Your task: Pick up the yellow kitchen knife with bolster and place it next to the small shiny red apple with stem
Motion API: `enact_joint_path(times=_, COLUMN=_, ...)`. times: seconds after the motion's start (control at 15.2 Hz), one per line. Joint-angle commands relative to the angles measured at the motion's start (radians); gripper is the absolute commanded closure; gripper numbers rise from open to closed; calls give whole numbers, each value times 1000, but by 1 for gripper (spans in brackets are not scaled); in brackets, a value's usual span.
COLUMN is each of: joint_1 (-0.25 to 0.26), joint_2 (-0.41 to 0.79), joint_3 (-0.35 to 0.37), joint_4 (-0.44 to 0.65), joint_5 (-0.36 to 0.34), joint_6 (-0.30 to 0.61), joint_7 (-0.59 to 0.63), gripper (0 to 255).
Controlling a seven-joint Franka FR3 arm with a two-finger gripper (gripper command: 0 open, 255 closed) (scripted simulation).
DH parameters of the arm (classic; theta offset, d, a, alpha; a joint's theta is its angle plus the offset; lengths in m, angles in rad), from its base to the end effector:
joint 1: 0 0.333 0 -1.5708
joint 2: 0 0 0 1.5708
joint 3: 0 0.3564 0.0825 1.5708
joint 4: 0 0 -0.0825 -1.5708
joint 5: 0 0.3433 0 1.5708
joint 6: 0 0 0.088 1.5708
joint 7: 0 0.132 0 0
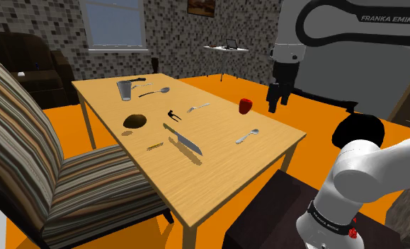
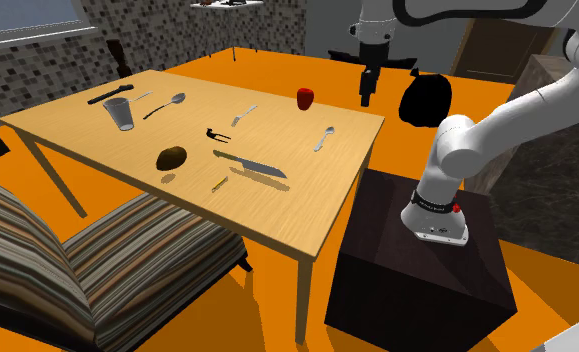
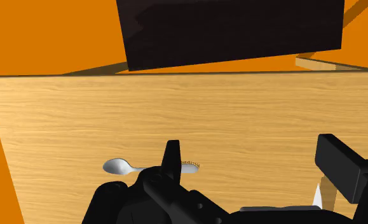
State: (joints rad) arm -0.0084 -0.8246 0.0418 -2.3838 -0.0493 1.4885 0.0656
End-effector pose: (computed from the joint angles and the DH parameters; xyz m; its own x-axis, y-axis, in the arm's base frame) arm 0.2151 0.0052 0.5843 0.9965 -0.0516 -0.0654 -0.0460 -0.9954 0.0844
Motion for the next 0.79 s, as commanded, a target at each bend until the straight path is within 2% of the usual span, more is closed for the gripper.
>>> enact_joint_path(times=0.0, joint_1=0, joint_2=0, joint_3=0, joint_4=0, joint_5=0, joint_6=0, joint_7=0, gripper=0)
enact_joint_path(times=0.73, joint_1=11, joint_2=388, joint_3=60, joint_4=99, joint_5=53, joint_6=273, joint_7=87, gripper=0)
